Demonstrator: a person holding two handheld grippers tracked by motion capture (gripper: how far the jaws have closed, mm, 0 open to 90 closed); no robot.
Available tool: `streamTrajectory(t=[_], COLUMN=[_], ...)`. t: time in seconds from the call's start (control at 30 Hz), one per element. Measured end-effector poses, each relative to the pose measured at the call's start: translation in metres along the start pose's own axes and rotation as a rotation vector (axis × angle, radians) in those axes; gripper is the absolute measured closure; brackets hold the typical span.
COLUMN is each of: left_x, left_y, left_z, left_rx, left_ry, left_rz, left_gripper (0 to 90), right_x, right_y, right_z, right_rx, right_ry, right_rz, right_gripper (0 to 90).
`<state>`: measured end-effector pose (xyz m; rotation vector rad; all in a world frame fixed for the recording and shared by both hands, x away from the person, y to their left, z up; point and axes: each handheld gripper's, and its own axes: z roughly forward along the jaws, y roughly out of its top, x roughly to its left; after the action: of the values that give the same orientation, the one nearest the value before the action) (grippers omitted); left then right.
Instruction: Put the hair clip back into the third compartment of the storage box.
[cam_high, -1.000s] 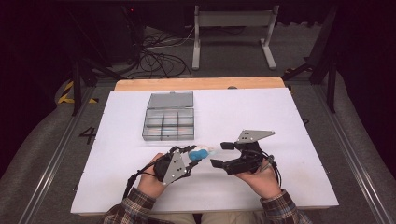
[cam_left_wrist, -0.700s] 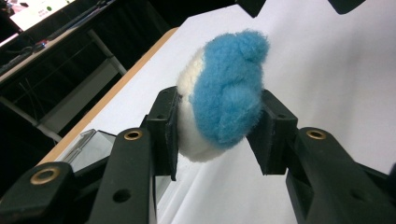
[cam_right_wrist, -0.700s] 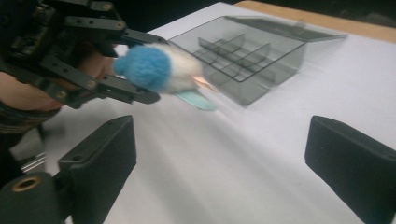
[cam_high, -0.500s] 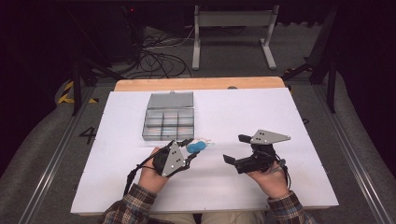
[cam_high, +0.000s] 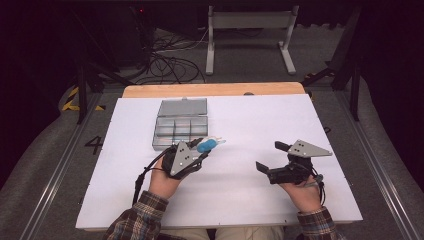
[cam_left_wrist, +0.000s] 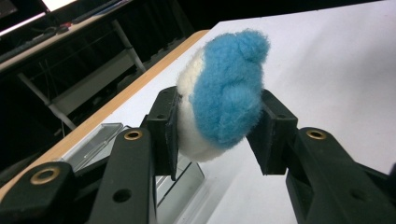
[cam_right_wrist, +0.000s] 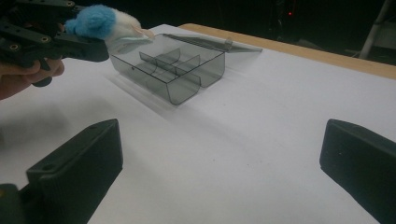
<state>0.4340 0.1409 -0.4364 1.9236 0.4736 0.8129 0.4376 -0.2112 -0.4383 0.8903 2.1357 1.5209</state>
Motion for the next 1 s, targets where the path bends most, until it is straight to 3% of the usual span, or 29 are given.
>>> streamTrajectory(t=[0.53, 1.0], left_x=[0.025, 0.043], left_y=[0.006, 0.006], left_z=[0.016, 0.034], left_rx=[0.040, 0.069], left_ry=[0.031, 0.081], left_rz=[-0.101, -0.123], left_gripper=[57.6, 57.5], right_x=[-0.015, -0.022], right_y=[-0.010, -0.016], right_z=[-0.019, -0.023], right_rx=[-0.040, -0.052], right_ry=[-0.066, -0.097], right_rz=[0.009, 0.006], right_gripper=[0.0, 0.0])
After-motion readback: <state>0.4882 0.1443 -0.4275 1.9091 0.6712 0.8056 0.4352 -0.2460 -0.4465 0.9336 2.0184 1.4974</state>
